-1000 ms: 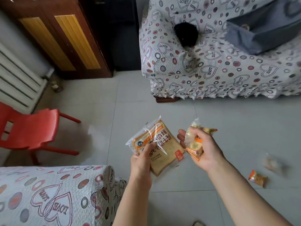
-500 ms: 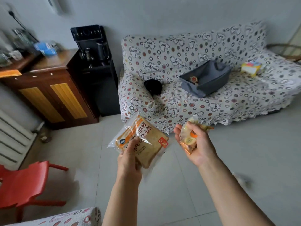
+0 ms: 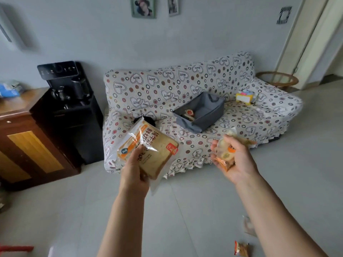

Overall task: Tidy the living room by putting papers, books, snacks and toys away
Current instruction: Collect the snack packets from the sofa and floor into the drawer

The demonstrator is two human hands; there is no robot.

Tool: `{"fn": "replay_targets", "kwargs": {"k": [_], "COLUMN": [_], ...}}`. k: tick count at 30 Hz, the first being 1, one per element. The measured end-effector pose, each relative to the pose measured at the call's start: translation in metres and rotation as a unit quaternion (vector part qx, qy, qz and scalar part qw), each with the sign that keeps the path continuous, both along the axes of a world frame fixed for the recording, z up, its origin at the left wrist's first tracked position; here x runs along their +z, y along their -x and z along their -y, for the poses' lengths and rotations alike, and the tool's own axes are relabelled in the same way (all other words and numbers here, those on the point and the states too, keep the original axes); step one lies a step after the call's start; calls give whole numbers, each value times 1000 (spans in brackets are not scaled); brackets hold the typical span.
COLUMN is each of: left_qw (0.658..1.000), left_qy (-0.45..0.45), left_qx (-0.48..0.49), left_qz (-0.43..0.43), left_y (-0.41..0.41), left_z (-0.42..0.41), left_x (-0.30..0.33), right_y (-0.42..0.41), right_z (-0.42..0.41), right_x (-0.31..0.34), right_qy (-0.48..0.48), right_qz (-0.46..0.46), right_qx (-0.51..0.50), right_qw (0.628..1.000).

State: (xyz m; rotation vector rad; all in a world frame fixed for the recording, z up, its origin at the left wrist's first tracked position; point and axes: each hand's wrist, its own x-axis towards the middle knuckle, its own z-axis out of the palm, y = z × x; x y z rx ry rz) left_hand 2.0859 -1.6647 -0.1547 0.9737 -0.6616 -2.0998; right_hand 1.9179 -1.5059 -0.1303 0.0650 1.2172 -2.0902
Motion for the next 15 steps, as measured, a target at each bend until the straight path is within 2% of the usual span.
{"fn": "replay_targets", "kwargs": {"k": [5,15], "left_qw": [999,986], "left_qy": [-1,30], "left_qx": [-45,-162], "left_qz": [11,19], "left_y": [71,256], "left_z": [50,185], "left_x": [4,31], "right_y": [67,204], "right_z": [25,147], "right_x": [-7,12], "right_qy": [14,23], "right_qz": [5,20], "right_qx": [-56,-134], "right_qw": [998,990]}}
